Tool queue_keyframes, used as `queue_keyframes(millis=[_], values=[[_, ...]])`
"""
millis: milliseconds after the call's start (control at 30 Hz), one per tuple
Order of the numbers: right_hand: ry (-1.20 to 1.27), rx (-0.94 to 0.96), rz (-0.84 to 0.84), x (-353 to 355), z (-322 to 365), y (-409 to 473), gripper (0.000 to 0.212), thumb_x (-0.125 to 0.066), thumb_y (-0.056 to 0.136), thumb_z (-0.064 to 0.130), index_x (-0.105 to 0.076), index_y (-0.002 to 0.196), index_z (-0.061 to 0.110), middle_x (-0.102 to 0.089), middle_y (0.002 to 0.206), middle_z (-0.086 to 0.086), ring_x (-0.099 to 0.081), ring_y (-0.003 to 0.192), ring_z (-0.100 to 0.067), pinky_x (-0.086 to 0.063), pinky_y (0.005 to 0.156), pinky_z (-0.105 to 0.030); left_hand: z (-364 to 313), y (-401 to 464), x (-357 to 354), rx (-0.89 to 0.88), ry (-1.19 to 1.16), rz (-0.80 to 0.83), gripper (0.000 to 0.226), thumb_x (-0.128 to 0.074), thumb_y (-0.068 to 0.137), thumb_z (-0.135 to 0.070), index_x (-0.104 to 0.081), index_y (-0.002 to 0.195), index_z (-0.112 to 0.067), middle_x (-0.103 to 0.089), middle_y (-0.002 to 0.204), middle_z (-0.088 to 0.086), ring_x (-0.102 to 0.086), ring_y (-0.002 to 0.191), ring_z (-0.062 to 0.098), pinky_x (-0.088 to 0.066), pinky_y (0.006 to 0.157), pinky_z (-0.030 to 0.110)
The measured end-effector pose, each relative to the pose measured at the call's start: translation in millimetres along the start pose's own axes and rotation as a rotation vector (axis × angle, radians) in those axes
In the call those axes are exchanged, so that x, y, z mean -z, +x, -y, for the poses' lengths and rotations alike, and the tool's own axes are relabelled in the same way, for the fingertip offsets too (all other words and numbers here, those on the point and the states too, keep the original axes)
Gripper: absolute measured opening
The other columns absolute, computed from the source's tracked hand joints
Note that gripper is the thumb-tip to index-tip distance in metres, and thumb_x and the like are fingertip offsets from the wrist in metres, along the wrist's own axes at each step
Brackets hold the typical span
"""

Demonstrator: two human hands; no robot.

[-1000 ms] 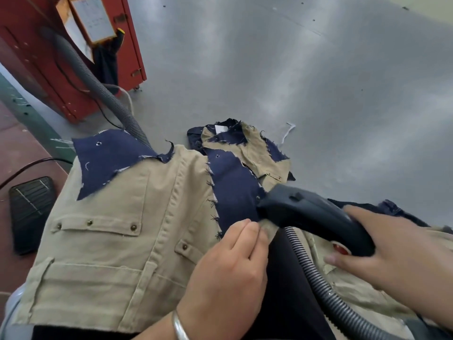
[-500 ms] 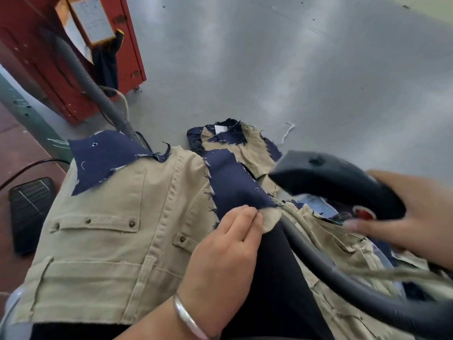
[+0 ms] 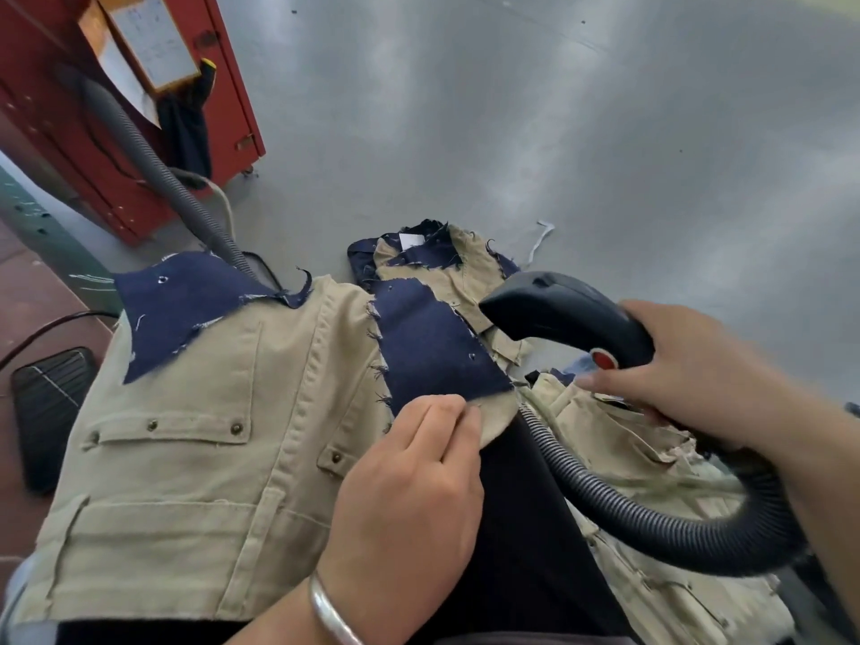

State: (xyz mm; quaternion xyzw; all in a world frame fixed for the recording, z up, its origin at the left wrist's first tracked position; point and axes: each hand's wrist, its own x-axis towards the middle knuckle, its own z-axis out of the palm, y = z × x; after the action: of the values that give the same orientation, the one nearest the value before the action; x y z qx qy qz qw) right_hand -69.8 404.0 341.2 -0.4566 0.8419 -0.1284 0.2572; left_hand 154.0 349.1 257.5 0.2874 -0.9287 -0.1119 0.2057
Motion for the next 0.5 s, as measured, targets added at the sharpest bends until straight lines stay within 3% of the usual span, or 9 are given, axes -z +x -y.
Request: queue_keyframes(millis=[133,233,300,367,500], values=[[-0.013,0.038,-0.015,26,-14,-36,0.043,-0.084,0.063,0.061,-0.059,0.096,0.049,-0.067,0.056,0.010,-0.060,0.040,-0.006,-0.048,0.042,-0.025,1,0,-1,0.009,-0.015,0.010,0.031,-0.061,0.083,-0.014,-0.068,0.112,-0.005,-0.064,0.108,0.006,-0.060,0.102,0.021,-0.041,0.094,0.027],[-0.022,0.007,0.035,24,-25,-60,0.054,-0.071,0.053,0.074,-0.058,0.101,0.052,-0.067,0.060,0.016,-0.061,0.041,-0.003,-0.049,0.042,-0.024,0,0,-1,0.015,-0.038,0.016,0.030,-0.060,0.084,-0.014,-0.068,0.111,-0.005,-0.064,0.109,0.005,-0.060,0.103,0.021,-0.043,0.094,0.027],[-0.066,0.010,0.071,13,-27,-67,0.051,-0.068,0.054,0.073,-0.056,0.099,0.054,-0.065,0.060,0.025,-0.059,0.039,0.001,-0.044,0.037,-0.018,1,1,-1,0.010,-0.052,0.024,0.030,-0.060,0.084,-0.014,-0.068,0.112,-0.004,-0.064,0.109,0.005,-0.060,0.104,0.021,-0.042,0.096,0.027],[-0.073,0.010,0.122,0,-20,-67,0.044,-0.077,0.062,0.064,-0.053,0.097,0.056,-0.062,0.060,0.031,-0.060,0.046,0.006,-0.044,0.043,-0.012,2,1,-2,0.006,-0.052,0.033,0.032,-0.059,0.085,-0.014,-0.067,0.114,-0.004,-0.064,0.110,0.005,-0.059,0.105,0.020,-0.041,0.098,0.026],[-0.003,0.029,0.092,-17,-19,-41,0.031,-0.081,0.071,0.044,-0.058,0.092,0.045,-0.065,0.067,0.023,-0.059,0.044,-0.002,-0.039,0.040,-0.010,2,0,-2,0.012,-0.044,0.032,0.032,-0.057,0.085,-0.014,-0.067,0.114,-0.003,-0.065,0.110,0.006,-0.060,0.105,0.020,-0.042,0.097,0.027]])
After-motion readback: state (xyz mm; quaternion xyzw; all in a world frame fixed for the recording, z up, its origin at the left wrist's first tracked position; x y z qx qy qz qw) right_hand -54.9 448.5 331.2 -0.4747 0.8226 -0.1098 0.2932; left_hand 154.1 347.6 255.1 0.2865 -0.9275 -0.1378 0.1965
